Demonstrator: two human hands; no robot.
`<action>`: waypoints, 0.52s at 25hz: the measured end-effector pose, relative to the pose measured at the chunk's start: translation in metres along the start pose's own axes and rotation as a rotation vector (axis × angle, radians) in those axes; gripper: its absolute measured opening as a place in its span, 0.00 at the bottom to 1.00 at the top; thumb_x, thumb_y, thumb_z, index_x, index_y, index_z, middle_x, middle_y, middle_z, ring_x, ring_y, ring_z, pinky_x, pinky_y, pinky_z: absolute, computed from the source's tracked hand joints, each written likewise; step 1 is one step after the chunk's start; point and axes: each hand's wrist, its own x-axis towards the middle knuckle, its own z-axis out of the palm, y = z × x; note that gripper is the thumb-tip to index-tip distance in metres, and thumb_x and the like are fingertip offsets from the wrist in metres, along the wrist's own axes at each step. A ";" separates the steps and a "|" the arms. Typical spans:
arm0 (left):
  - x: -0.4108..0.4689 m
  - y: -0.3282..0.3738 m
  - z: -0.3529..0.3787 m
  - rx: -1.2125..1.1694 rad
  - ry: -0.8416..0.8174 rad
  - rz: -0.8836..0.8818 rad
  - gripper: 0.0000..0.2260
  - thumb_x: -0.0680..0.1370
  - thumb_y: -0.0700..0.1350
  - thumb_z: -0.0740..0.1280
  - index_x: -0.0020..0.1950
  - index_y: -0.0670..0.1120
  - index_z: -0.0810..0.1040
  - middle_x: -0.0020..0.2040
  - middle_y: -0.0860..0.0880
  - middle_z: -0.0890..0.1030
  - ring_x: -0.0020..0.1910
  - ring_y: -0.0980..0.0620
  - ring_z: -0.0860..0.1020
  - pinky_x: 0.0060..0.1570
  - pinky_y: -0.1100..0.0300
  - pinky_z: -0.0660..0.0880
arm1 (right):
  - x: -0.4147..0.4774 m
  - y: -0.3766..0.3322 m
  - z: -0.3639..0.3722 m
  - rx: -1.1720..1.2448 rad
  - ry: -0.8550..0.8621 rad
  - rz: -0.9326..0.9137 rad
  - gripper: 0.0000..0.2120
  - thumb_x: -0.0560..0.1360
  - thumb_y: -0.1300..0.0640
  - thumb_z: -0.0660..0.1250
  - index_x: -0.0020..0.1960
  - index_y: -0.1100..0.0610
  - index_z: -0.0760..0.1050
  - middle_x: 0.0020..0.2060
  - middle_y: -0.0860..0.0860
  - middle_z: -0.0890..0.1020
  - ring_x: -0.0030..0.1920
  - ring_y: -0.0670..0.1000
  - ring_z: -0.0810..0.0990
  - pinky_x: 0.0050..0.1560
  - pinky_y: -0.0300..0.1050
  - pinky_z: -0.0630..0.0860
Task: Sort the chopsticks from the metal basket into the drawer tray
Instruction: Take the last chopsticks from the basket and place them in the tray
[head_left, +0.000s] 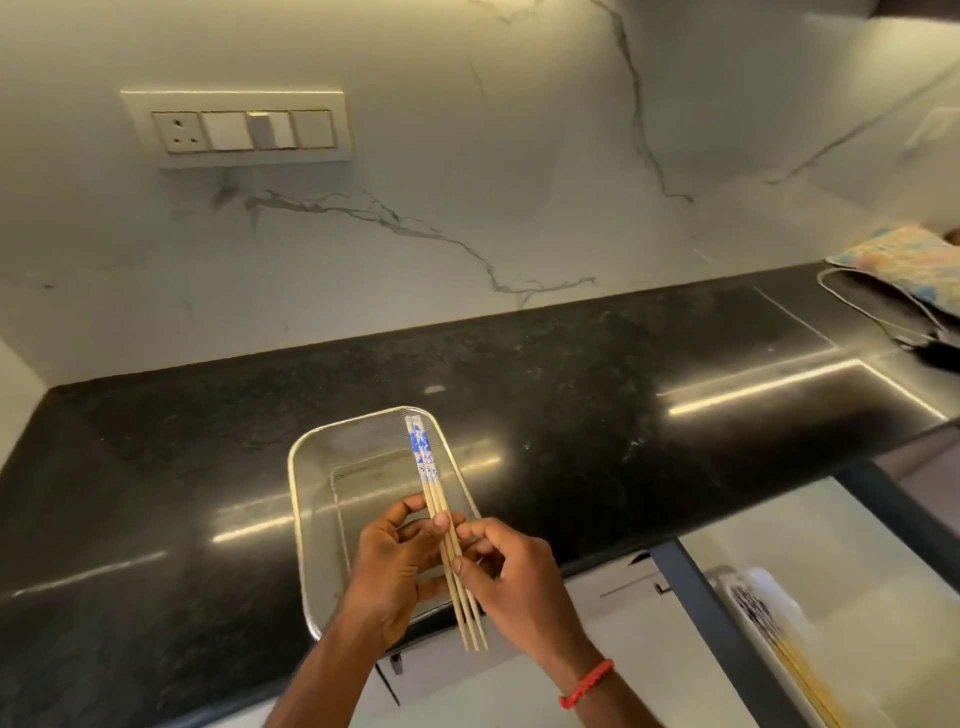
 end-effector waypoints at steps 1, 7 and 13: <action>0.003 -0.003 0.008 0.011 -0.016 -0.010 0.09 0.79 0.36 0.66 0.59 0.40 0.78 0.51 0.38 0.86 0.43 0.40 0.86 0.41 0.44 0.83 | -0.003 0.005 -0.006 0.010 0.014 0.014 0.12 0.74 0.51 0.71 0.57 0.47 0.79 0.43 0.44 0.85 0.44 0.42 0.84 0.45 0.40 0.83; 0.013 -0.020 0.063 0.071 -0.118 -0.051 0.10 0.79 0.37 0.66 0.61 0.42 0.77 0.53 0.39 0.86 0.46 0.39 0.86 0.44 0.44 0.83 | -0.019 0.034 -0.047 0.217 0.120 0.168 0.14 0.72 0.56 0.74 0.56 0.51 0.77 0.45 0.46 0.86 0.47 0.42 0.85 0.44 0.36 0.81; 0.013 -0.041 0.123 0.174 -0.157 -0.069 0.09 0.79 0.39 0.66 0.59 0.44 0.80 0.52 0.42 0.87 0.51 0.39 0.86 0.50 0.43 0.82 | -0.034 0.067 -0.095 0.247 0.167 0.242 0.15 0.72 0.55 0.75 0.57 0.52 0.78 0.45 0.47 0.87 0.47 0.42 0.85 0.45 0.34 0.80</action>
